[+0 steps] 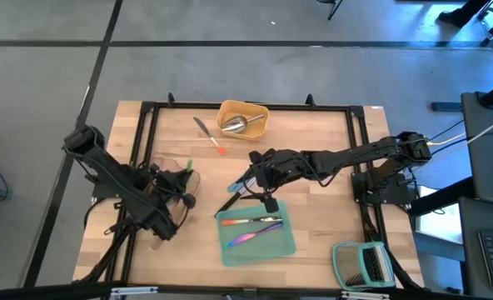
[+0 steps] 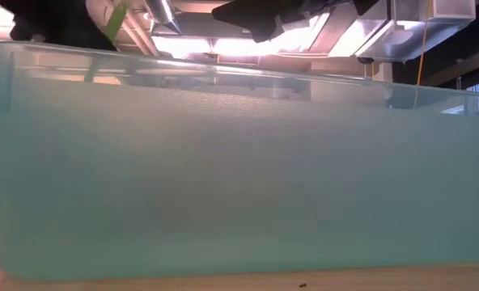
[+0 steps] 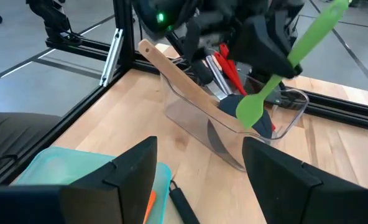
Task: Pick & Place Kitchen Items
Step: Put the green spatula into the transparent bin
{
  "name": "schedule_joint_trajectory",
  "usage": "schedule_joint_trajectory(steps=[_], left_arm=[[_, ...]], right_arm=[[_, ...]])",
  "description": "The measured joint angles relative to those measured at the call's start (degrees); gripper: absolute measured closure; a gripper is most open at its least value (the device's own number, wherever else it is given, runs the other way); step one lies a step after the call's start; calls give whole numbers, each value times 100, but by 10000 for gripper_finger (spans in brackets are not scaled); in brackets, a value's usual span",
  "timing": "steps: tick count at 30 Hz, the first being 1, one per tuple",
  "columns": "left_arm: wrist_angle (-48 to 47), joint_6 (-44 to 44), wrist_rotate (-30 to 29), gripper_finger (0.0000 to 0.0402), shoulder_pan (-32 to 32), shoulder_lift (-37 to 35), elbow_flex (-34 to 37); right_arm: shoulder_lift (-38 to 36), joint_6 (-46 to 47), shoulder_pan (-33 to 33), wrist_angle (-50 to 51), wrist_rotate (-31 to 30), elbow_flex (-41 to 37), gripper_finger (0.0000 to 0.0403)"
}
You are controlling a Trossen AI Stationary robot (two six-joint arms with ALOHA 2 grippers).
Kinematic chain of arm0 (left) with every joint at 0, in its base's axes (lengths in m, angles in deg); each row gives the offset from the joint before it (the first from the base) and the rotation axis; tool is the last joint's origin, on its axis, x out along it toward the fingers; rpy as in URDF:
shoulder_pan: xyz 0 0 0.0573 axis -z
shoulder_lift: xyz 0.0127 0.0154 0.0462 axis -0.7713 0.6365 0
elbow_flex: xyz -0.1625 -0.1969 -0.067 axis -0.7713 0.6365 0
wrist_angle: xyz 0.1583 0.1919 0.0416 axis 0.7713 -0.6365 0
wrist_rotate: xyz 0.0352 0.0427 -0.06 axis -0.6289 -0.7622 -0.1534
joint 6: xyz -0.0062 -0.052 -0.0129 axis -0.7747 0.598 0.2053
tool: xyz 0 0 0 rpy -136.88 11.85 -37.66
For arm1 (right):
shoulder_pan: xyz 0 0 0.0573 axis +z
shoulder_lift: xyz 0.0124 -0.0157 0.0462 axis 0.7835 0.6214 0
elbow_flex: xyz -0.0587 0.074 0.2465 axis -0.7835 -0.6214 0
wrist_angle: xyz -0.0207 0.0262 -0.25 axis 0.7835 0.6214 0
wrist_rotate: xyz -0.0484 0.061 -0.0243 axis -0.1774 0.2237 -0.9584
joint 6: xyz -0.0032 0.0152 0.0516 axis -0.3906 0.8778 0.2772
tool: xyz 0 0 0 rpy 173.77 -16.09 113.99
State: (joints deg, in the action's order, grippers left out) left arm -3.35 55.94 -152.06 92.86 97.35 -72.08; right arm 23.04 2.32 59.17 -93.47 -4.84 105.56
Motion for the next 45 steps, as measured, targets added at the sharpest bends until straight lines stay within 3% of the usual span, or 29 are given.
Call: schedule_joint_trajectory(steps=[10,21,45], left_arm=[[143,794,-171,383,6,481,346],[888,897,-277,383,-52,1064,346],[1307,806,726,383,-50,1138,406]], right_arm=[[0,-5,0,-7,0,0,163],[0,-42,-2,-8,2,0,163],[0,-44,-4,35,3,2,163]])
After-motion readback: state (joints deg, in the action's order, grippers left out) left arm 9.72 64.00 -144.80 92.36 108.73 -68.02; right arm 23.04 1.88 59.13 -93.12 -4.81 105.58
